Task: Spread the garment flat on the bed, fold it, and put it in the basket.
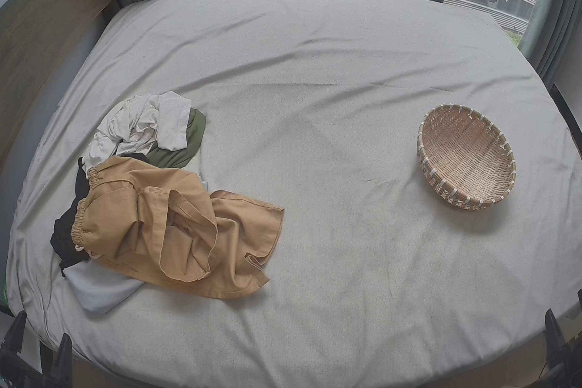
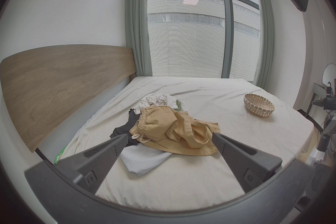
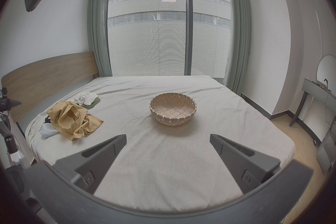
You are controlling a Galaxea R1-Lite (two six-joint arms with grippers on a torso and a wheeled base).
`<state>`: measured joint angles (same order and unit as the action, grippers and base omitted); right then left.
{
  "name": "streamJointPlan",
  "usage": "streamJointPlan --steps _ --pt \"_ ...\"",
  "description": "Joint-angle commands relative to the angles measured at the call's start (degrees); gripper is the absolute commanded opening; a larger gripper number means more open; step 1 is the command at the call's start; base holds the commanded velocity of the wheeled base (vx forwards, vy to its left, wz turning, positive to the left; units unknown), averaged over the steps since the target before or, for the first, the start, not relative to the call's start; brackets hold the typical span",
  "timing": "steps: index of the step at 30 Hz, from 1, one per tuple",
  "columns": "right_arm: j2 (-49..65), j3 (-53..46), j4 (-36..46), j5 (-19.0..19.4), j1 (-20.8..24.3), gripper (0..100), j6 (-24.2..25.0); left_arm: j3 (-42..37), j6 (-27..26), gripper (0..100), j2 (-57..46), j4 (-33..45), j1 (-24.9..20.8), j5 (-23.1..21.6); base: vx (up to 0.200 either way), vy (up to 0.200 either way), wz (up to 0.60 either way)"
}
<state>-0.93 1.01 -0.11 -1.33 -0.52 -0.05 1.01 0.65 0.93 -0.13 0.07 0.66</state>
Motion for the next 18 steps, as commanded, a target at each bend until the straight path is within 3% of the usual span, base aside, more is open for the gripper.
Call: streamJointPlan --steps 1,18 --pt "0.6 -1.0 -0.1 0.0 0.0 100 0.0 -1.0 0.1 100 -0.8 0.0 0.0 0.0 0.0 0.0 0.0" --pt "0.7 -1.0 -0.3 2.2 0.0 100 -2.2 -1.0 0.9 100 -0.8 -0.1 0.0 0.0 0.0 0.0 0.0"
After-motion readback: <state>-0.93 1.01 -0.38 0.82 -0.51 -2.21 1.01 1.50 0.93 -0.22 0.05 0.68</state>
